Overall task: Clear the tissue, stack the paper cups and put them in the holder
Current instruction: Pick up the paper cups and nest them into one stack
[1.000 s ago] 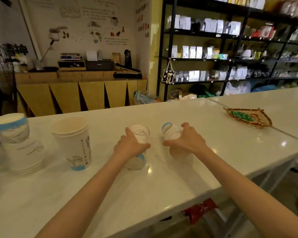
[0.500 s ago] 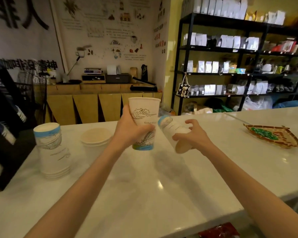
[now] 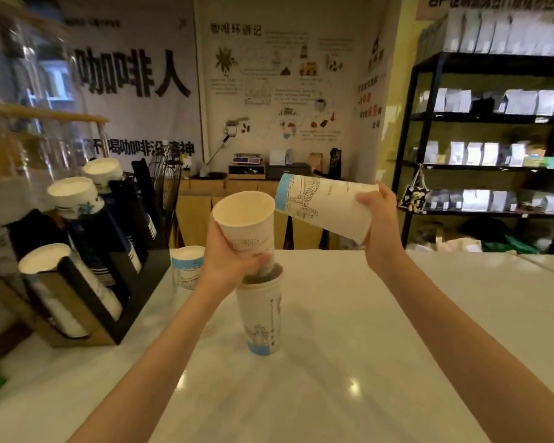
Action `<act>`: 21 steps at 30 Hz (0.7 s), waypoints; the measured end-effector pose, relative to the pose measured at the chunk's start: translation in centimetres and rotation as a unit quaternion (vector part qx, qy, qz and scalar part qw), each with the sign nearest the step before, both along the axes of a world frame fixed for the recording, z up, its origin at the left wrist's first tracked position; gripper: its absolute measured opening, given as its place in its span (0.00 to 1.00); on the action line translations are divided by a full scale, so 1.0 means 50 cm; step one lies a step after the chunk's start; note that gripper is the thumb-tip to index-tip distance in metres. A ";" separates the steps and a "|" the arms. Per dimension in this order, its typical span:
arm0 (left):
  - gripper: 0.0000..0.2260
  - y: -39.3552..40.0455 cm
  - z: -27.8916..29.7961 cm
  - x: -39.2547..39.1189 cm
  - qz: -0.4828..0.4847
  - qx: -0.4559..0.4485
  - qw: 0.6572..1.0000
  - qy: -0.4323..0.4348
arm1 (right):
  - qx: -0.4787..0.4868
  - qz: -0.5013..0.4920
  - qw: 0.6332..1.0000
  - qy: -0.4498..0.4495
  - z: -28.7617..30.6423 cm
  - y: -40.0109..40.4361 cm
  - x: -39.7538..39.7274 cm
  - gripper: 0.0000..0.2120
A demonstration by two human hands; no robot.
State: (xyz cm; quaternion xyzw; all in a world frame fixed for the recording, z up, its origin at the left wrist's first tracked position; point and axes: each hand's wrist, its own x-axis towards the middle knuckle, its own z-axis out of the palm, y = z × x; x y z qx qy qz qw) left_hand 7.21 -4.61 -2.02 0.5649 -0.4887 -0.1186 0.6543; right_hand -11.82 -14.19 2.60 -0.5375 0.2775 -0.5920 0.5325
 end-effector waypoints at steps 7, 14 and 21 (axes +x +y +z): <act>0.42 0.002 -0.037 0.008 -0.048 0.057 0.997 -0.006 | -0.111 -0.007 0.994 0.004 0.088 0.006 0.044 0.24; 0.49 0.005 -0.056 0.009 -0.092 0.107 0.990 -0.003 | -0.214 0.017 0.951 0.222 0.108 0.013 0.090 0.23; 0.48 0.004 -0.071 0.011 -0.098 0.114 0.988 0.026 | -0.307 0.052 0.839 0.447 0.118 0.017 0.129 0.27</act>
